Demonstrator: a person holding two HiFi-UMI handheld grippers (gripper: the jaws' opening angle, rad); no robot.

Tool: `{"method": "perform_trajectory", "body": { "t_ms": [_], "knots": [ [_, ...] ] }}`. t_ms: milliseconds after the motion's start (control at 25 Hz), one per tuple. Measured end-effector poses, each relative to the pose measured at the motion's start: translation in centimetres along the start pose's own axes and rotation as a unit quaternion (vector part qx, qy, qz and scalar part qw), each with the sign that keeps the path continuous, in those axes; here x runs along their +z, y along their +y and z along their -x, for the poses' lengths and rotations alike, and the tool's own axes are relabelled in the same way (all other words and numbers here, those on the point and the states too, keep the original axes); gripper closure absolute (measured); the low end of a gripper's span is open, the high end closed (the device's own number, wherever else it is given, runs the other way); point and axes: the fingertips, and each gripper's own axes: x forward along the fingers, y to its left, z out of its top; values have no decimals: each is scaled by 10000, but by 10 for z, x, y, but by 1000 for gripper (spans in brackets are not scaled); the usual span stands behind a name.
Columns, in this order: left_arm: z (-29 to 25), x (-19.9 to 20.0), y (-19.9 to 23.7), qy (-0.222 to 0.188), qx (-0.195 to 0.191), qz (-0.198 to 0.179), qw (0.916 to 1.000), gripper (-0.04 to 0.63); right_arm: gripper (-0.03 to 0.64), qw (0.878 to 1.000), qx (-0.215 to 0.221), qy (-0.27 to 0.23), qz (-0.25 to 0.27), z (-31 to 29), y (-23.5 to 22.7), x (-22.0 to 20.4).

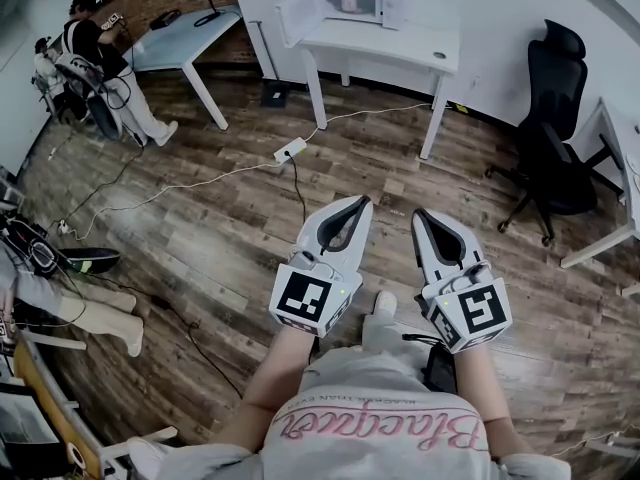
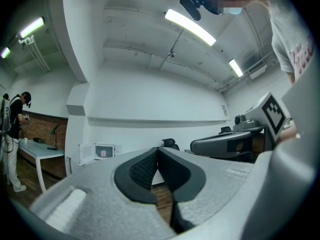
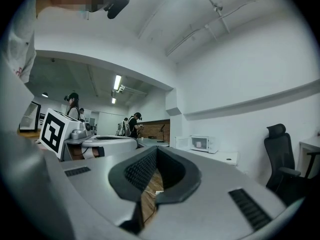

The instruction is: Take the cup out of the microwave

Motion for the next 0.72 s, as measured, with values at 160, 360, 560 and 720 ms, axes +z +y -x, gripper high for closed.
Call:
{"method": "perform_trajectory", "body": {
  "t_ms": [160,360,560,720],
  "knots": [
    [-19,-3,7,34,-26,-4,10000,589,604,10000,24,-23,-63,-14,-15,-2],
    [-50,-8,14,85,-29,-11,10000,589,604,9998,61,40,-177,-33,-40,-8],
    [-80,-13,25,119,-23,-6,9999,589,604,9996,181,-25,-201,-57,-60,-5],
    [-101,-13,37,111,42,9,9999,589,604,9995,244,-13,-211,-77,-76,-4]
  ]
}}
